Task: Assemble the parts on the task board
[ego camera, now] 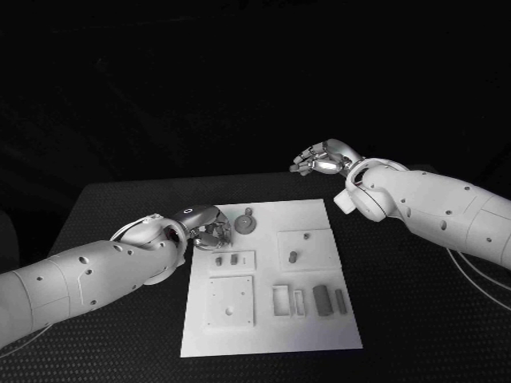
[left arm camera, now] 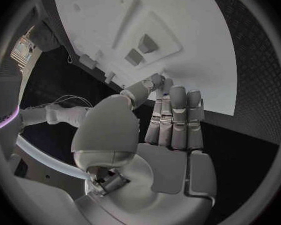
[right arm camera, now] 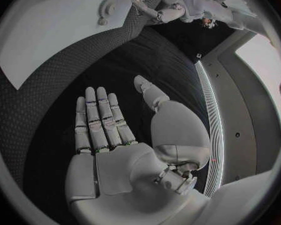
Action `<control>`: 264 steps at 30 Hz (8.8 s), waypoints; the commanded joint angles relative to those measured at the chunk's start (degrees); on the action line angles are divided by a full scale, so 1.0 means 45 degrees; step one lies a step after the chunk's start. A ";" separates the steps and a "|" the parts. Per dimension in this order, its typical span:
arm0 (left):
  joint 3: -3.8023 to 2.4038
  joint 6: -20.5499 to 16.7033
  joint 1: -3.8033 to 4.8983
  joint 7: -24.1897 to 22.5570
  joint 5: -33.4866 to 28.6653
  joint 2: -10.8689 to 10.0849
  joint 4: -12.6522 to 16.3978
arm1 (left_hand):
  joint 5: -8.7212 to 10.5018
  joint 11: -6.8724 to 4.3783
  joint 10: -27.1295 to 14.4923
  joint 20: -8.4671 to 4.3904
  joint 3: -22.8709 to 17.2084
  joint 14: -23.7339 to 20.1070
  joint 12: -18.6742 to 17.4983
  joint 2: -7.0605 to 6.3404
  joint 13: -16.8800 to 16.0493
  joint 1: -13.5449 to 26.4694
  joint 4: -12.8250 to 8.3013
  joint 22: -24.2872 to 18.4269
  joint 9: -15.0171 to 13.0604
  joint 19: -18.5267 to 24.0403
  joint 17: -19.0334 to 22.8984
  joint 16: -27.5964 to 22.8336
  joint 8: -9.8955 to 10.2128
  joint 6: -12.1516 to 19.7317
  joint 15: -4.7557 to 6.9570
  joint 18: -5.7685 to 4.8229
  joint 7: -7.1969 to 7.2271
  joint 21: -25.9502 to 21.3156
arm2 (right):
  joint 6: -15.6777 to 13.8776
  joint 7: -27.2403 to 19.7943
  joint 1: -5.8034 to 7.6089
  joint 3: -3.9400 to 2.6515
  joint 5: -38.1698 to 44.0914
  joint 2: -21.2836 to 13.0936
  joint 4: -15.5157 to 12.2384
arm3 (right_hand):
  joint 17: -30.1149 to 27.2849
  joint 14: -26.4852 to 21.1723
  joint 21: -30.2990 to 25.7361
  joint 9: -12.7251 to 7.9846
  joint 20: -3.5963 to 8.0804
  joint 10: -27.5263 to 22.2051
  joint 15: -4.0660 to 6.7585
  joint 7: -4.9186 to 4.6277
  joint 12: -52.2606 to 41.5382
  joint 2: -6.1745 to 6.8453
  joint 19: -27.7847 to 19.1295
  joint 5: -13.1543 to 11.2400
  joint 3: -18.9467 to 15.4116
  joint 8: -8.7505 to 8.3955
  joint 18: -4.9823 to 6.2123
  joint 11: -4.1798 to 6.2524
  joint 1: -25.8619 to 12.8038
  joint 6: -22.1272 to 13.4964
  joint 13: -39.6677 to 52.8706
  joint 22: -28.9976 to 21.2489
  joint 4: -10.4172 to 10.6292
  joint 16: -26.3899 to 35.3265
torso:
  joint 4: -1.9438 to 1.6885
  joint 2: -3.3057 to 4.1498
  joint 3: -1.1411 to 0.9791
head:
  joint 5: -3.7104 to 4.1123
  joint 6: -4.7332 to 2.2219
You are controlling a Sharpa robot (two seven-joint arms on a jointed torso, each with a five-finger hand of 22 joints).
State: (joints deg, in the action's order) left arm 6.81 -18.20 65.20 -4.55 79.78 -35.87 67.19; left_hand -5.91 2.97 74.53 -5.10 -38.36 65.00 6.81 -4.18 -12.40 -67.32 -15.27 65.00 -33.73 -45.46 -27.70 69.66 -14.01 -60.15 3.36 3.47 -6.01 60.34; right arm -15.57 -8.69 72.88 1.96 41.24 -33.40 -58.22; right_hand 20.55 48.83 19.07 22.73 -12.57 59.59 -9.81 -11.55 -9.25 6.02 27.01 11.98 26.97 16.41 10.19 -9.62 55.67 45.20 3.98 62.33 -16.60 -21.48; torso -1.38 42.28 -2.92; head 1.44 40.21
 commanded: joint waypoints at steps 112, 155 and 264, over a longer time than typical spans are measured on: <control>0.0288 -0.0059 -0.0035 0.0383 0.0926 0.0253 -0.0647 | -0.0236 -0.0140 0.0313 -0.0948 0.0022 0.0026 0.0280 -0.1131 -0.0229 -0.0581 -0.0263 0.0198 0.0663 -0.0124 -0.0107 -0.0065 0.0571 0.1305 0.0139 -0.0032 -0.0172 -0.0160 | 0.0106 -0.0140 -0.0002 -0.0003 -0.0011 -0.0032 -0.0038 | -0.0025 -0.0026 -0.0163 -0.0041 0.0049 0.0142 0.0024 -0.0134 0.0145 -0.0105 0.0086 -0.0068 -0.0035 0.0076 -0.0233 0.0012 0.0090 -0.0100 -0.0011 0.0096 0.0009 0.0071 | -0.0004 0.0002 0.0002 | 0.0029 -0.0036; -0.0594 0.1707 0.1206 -0.3387 -1.5417 -0.1957 0.0849 | 0.0577 0.0633 -0.1325 0.0156 0.2172 -0.1699 0.0422 -0.0194 -0.0164 0.1894 0.0215 -0.0538 0.0607 0.1570 0.1383 -0.4786 -0.0772 0.2361 -0.1037 -0.0388 -0.0758 -0.2690 | 0.1407 0.0996 -0.0572 0.0860 1.1485 -0.2067 -0.2925 | 0.2800 0.3661 0.0784 0.0365 0.0540 0.2297 0.1858 0.0639 -0.0666 0.0601 0.4982 -0.0637 0.1067 0.0791 0.1070 0.0988 0.1984 0.1653 0.0926 0.0542 -0.0028 -0.2081 | -0.0007 -0.0002 0.0021 | 0.0148 -0.0412; -0.0593 0.1426 0.1204 -0.3217 -1.5781 -0.1786 0.0372 | 0.0568 0.0699 -0.1470 0.0168 0.2255 -0.1471 0.0389 -0.0235 -0.0101 0.1973 0.0101 -0.0489 0.0792 0.1417 0.1207 -0.5076 -0.0903 0.2673 -0.1028 -0.0355 -0.0874 -0.2802 | 0.0580 0.2186 -0.1065 0.1568 1.4004 -0.1433 -0.3694 | 0.5558 0.5261 0.1570 0.1017 0.1116 0.3645 0.2398 0.1331 0.0068 0.0719 0.6332 -0.2013 0.5248 0.1203 0.1070 0.1401 0.2376 0.3449 0.2030 0.1610 0.0028 -0.1258 | 0.0006 -0.0003 0.0025 | -0.0357 0.0226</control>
State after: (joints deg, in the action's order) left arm 4.17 -11.81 70.58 -18.76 9.12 -44.02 68.85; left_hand -3.28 6.11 68.46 -3.57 -28.21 58.05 8.83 -5.50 -12.91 -58.72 -14.43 62.72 -30.23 -38.59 -22.20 47.03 -17.70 -48.51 -1.33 1.31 -10.13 48.02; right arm -14.64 2.48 68.14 9.01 105.31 -39.94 -74.28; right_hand 45.49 72.33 25.95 27.21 -7.66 75.47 0.90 -5.63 -8.59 8.82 55.06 2.87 50.29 21.63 14.15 -3.38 66.16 60.33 13.02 69.52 -16.54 -26.97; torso -1.37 42.27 -2.83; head -0.17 41.25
